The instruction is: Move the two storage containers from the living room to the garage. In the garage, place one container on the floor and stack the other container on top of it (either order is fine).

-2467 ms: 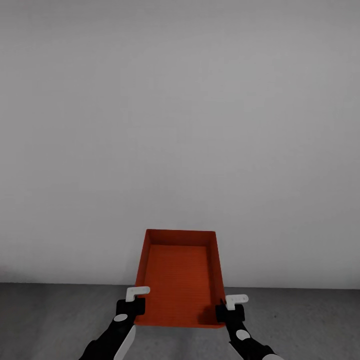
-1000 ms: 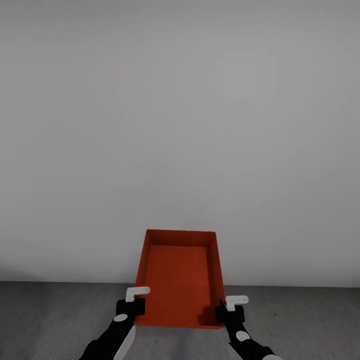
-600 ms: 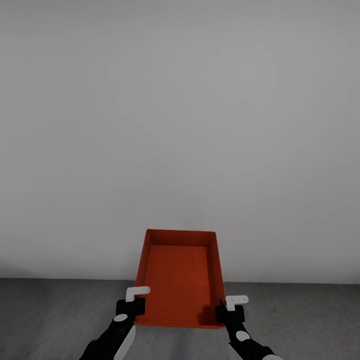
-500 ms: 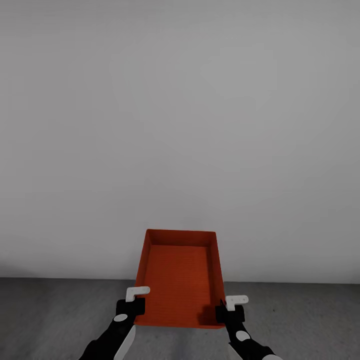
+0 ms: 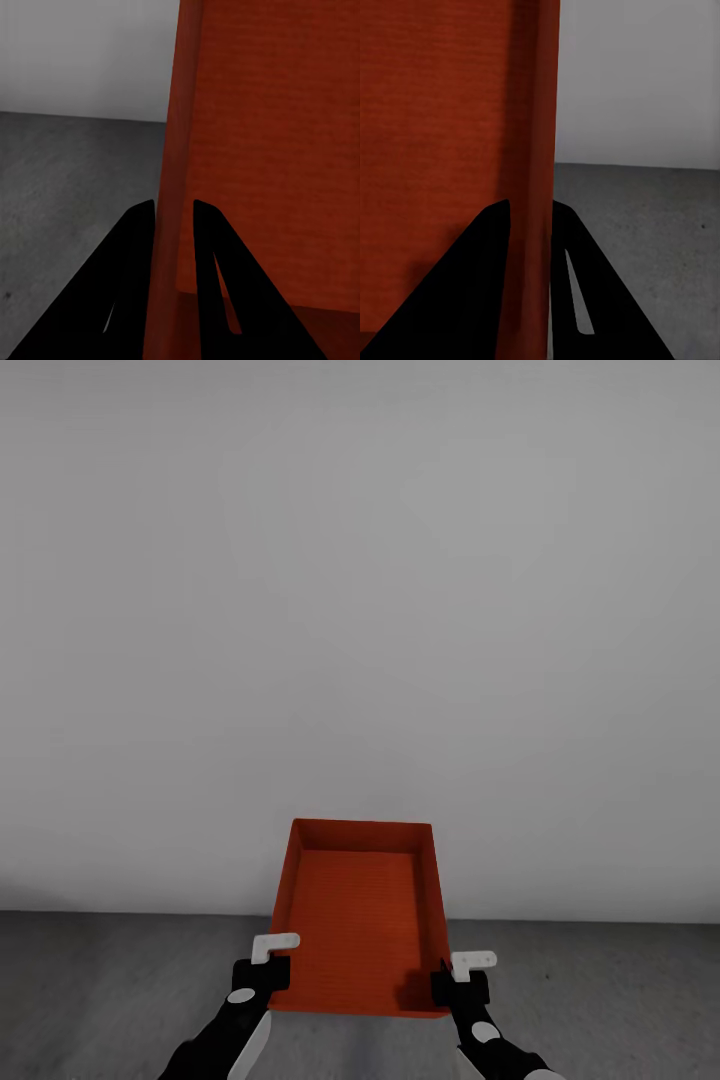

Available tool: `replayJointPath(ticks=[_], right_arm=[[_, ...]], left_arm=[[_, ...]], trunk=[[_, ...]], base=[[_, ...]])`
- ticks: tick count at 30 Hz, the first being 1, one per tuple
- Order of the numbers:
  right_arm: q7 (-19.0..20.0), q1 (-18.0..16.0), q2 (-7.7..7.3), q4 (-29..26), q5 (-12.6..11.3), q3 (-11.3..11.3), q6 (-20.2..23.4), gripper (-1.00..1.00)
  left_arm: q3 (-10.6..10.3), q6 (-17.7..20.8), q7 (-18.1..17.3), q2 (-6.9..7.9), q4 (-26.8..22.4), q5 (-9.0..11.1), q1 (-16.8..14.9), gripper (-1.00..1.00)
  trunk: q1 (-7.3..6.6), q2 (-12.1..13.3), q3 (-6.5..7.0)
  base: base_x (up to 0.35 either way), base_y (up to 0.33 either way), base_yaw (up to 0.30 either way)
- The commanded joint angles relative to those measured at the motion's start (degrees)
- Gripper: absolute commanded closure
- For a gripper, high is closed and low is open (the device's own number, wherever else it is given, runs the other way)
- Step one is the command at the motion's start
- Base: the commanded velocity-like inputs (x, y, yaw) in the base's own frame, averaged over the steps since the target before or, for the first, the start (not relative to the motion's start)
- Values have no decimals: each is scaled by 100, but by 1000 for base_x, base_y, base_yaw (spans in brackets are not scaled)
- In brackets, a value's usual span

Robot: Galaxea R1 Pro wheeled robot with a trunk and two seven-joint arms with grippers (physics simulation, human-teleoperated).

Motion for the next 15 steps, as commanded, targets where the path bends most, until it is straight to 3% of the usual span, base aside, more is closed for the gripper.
replayJointPath(ticks=[1, 15], right_arm=[[-30, -8, 3, -79, 124, -139, -375, 100], [-29, -8, 4, -79, 132, -139, -374, 100]], left_arm=[[-31, 30, 74, 9, -4, 82, 0, 100], [-31, 30, 74, 7, 0, 82, 0, 100]], trunk=[[1, -7, -18], [1, -7, -145]], base=[[0, 0, 0], [0, 0, 0]])
